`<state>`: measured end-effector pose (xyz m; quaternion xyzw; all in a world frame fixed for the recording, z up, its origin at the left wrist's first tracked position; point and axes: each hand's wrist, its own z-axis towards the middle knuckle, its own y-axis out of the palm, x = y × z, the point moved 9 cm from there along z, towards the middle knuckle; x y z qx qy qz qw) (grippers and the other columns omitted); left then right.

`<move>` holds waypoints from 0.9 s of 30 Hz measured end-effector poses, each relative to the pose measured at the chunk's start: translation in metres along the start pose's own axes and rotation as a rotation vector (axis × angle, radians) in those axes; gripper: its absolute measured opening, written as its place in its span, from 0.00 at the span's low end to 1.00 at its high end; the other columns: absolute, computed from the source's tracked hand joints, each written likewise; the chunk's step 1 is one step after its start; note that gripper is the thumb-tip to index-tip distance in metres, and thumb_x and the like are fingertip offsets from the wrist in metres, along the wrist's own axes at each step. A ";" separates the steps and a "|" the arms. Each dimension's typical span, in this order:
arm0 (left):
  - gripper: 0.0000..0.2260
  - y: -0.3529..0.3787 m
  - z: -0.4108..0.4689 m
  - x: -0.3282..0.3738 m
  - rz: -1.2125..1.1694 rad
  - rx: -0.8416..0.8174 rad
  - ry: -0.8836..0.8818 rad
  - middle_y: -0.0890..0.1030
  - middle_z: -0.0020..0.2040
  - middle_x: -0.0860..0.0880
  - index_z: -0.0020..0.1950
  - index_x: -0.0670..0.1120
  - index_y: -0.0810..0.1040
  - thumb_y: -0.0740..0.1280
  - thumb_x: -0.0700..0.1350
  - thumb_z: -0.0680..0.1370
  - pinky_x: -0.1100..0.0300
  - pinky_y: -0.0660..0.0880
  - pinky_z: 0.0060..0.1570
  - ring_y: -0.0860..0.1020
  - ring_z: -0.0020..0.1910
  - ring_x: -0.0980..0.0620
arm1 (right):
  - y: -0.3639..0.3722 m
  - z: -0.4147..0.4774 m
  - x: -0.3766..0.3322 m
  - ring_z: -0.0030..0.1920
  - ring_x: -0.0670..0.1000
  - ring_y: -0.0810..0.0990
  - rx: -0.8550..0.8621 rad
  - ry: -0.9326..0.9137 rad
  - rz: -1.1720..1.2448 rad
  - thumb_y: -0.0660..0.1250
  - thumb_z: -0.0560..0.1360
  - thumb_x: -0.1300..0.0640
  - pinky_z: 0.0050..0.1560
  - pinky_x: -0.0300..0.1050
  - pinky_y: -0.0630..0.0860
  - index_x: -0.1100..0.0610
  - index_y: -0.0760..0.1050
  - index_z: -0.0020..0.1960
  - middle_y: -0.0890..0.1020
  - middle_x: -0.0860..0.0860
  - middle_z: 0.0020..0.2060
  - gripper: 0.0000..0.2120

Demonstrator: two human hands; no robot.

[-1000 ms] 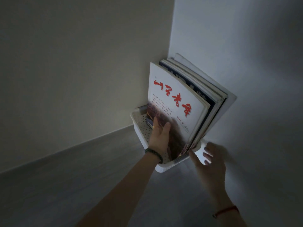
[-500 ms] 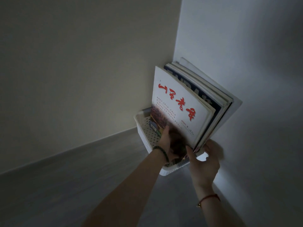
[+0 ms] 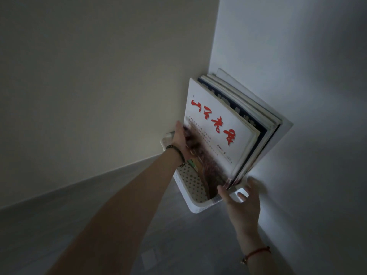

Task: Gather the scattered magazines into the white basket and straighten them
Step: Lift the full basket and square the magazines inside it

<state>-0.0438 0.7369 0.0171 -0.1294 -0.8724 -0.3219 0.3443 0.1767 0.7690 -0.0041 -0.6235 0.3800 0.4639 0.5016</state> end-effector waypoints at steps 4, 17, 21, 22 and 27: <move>0.25 0.008 -0.003 0.006 0.047 -0.115 0.018 0.61 0.31 0.50 0.32 0.48 0.63 0.44 0.67 0.75 0.68 0.65 0.20 0.59 0.27 0.53 | 0.000 0.006 -0.010 0.48 0.53 0.78 0.047 -0.039 -0.055 0.75 0.66 0.61 0.48 0.42 0.71 0.62 0.69 0.64 0.78 0.57 0.58 0.29; 0.21 -0.048 -0.048 -0.085 0.238 0.101 0.222 0.71 0.63 0.44 0.69 0.44 0.57 0.53 0.32 0.77 0.49 0.68 0.64 0.67 0.65 0.42 | 0.033 -0.007 0.036 0.58 0.61 0.77 -0.225 0.503 0.288 0.65 0.75 0.64 0.51 0.51 0.77 0.66 0.67 0.63 0.76 0.64 0.59 0.18; 0.23 -0.046 -0.059 -0.081 0.257 0.096 0.258 0.72 0.56 0.47 0.69 0.42 0.58 0.54 0.28 0.76 0.53 0.68 0.61 0.69 0.63 0.43 | 0.027 -0.011 0.029 0.62 0.60 0.74 -0.301 0.447 0.184 0.66 0.75 0.57 0.53 0.50 0.77 0.64 0.65 0.66 0.73 0.63 0.63 0.23; 0.23 -0.048 -0.062 -0.080 0.298 0.074 0.259 0.70 0.62 0.45 0.71 0.41 0.56 0.55 0.31 0.77 0.52 0.67 0.63 0.67 0.67 0.42 | 0.022 -0.011 0.026 0.62 0.60 0.74 -0.315 0.432 0.167 0.65 0.75 0.56 0.54 0.51 0.77 0.64 0.64 0.67 0.73 0.62 0.63 0.25; 0.26 -0.100 -0.078 -0.091 0.418 0.136 0.161 0.55 0.75 0.42 0.74 0.43 0.51 0.57 0.36 0.78 0.51 0.58 0.69 0.58 0.73 0.43 | -0.013 -0.039 -0.008 0.47 0.56 0.80 -0.298 0.261 0.194 0.65 0.75 0.62 0.48 0.50 0.78 0.63 0.66 0.66 0.79 0.53 0.47 0.21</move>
